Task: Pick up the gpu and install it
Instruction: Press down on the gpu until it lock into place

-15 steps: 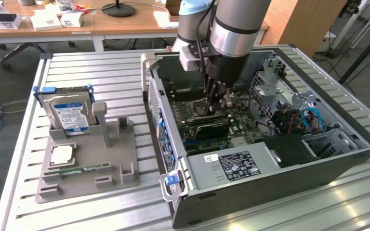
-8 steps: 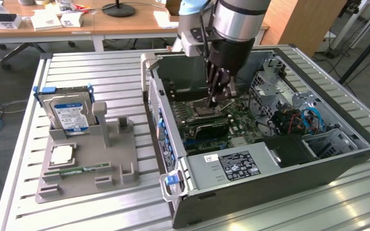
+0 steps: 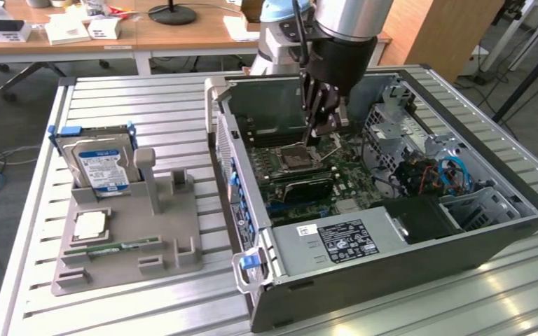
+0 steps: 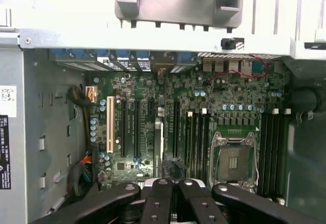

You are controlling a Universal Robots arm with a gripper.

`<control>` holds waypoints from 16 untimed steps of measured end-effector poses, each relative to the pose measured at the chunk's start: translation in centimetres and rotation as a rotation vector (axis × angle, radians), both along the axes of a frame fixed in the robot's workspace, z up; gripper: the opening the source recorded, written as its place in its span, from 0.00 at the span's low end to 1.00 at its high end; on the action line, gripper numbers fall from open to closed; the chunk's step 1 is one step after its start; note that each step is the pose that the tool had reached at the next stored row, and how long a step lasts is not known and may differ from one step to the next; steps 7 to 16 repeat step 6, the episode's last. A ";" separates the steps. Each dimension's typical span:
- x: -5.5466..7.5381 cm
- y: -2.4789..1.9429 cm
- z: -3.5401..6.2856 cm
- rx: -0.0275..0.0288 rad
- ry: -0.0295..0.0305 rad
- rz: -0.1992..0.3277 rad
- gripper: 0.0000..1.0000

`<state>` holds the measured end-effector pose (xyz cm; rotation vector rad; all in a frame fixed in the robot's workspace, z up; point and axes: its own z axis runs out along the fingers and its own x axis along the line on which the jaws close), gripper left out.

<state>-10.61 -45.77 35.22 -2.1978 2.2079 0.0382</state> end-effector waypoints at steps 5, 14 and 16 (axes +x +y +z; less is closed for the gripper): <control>0.0 0.00 0.01 -0.0001 0.0001 0.000 0.10; 0.0 0.00 0.01 -0.0001 0.0001 0.000 0.10; 0.0 0.00 0.01 -0.0001 0.0001 0.000 0.10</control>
